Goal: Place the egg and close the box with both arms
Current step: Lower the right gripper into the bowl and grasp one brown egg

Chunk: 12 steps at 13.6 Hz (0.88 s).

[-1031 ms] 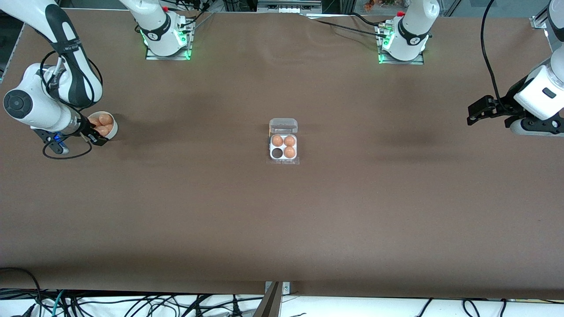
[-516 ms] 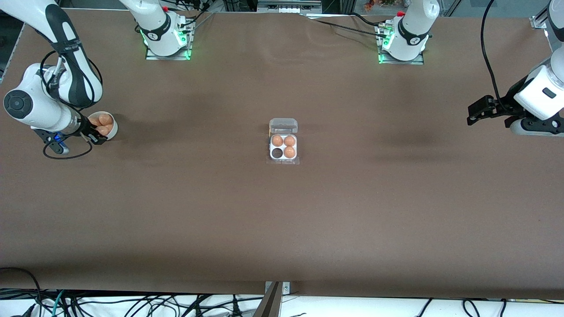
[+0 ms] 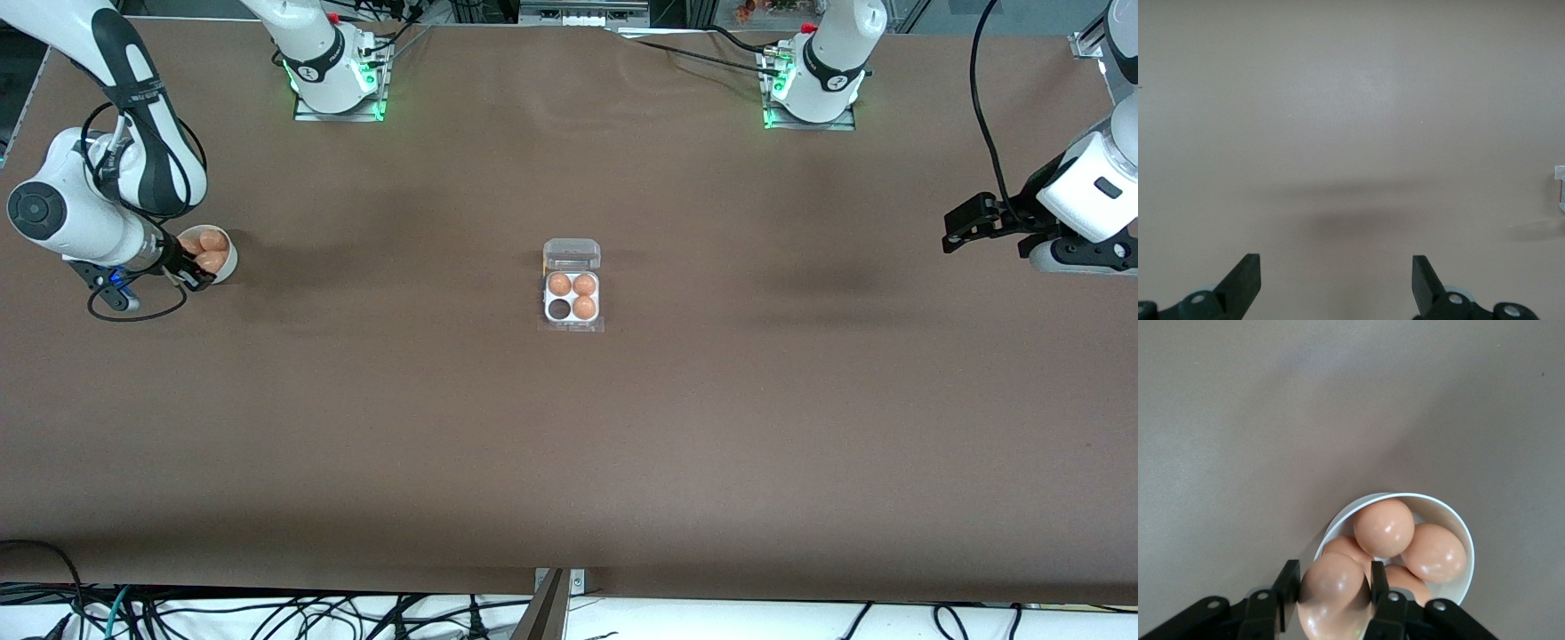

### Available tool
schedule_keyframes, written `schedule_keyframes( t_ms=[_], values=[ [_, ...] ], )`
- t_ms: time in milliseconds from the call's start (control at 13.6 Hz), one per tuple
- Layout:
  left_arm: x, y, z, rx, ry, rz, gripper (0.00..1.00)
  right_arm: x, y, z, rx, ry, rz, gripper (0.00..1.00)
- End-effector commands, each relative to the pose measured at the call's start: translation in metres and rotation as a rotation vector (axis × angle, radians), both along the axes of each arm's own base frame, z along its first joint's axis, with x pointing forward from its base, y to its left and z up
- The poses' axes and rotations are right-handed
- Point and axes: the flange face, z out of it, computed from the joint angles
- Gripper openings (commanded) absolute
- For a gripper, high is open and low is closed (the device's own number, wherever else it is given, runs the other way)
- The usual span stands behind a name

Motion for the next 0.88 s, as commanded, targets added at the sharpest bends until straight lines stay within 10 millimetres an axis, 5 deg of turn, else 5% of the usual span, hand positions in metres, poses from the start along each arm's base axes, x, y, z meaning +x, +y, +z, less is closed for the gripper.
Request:
schedule_keyframes(
  t_ms=[0, 810],
  values=[
    [-0.002, -0.002, 0.001, -0.025, 0.005, 0.005, 1.00, -0.001, 0.000, 0.008, -0.003, -0.002, 0.029, 0.45],
    [-0.002, -0.002, 0.001, -0.025, 0.005, 0.005, 1.00, 0.027, -0.004, 0.052, -0.003, 0.068, 0.042, 0.38]
  ],
)
